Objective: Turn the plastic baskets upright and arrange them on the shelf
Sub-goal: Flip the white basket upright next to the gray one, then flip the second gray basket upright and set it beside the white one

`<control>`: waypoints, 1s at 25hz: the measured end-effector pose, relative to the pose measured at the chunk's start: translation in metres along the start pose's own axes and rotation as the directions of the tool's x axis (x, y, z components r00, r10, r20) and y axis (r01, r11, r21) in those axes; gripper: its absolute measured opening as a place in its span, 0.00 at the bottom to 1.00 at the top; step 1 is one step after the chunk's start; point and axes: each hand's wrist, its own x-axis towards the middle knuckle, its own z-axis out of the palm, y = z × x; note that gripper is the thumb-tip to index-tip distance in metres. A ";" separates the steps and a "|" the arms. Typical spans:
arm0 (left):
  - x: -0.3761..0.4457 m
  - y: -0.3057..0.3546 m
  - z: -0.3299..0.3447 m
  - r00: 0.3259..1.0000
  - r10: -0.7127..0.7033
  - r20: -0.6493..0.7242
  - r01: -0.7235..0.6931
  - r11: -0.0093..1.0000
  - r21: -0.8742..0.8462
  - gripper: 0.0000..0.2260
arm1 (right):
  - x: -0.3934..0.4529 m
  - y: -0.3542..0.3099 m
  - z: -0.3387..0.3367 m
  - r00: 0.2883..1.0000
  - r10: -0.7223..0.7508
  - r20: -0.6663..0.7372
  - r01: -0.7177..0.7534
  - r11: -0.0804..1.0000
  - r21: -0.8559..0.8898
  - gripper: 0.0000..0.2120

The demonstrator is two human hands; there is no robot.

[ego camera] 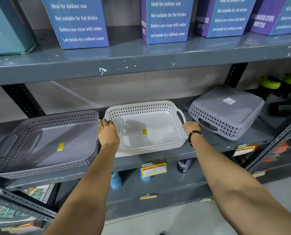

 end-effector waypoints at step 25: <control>-0.017 0.409 0.067 0.918 -0.024 0.395 0.282 0.741 -0.610 0.48 | 0.154 0.053 -0.230 0.939 -0.211 -0.272 0.178 0.974 -0.140 0.22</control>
